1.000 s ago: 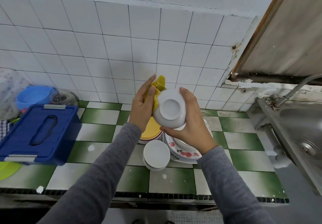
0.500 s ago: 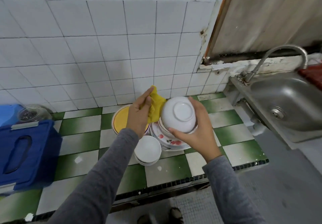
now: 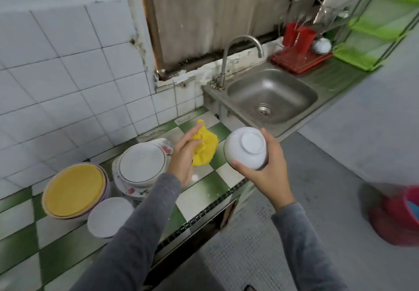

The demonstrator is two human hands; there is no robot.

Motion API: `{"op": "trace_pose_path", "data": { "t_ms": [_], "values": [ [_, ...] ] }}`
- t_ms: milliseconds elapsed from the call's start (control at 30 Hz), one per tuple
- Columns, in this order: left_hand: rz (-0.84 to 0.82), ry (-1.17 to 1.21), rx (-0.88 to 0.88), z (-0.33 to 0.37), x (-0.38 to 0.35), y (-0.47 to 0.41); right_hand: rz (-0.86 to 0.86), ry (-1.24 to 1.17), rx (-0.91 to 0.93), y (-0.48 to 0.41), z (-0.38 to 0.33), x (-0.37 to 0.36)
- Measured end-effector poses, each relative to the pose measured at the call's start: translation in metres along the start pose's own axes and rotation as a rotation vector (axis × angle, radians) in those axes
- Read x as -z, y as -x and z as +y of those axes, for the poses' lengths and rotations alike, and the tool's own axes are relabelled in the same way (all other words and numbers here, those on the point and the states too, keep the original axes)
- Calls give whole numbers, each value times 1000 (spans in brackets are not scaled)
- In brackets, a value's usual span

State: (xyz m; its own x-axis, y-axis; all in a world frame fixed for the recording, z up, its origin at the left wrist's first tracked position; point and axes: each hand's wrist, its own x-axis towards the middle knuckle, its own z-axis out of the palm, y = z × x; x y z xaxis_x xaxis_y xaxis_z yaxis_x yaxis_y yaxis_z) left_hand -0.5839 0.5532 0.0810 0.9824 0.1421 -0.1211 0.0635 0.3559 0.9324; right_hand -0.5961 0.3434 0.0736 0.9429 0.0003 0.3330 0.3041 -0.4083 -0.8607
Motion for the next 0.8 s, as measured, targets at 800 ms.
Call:
{"op": "trace_pose_path", "data": {
  "t_ms": [800],
  "values": [
    [-448,-146,-6,-162,-424,-119,431,168,-202,-84,199,350]
  ]
}}
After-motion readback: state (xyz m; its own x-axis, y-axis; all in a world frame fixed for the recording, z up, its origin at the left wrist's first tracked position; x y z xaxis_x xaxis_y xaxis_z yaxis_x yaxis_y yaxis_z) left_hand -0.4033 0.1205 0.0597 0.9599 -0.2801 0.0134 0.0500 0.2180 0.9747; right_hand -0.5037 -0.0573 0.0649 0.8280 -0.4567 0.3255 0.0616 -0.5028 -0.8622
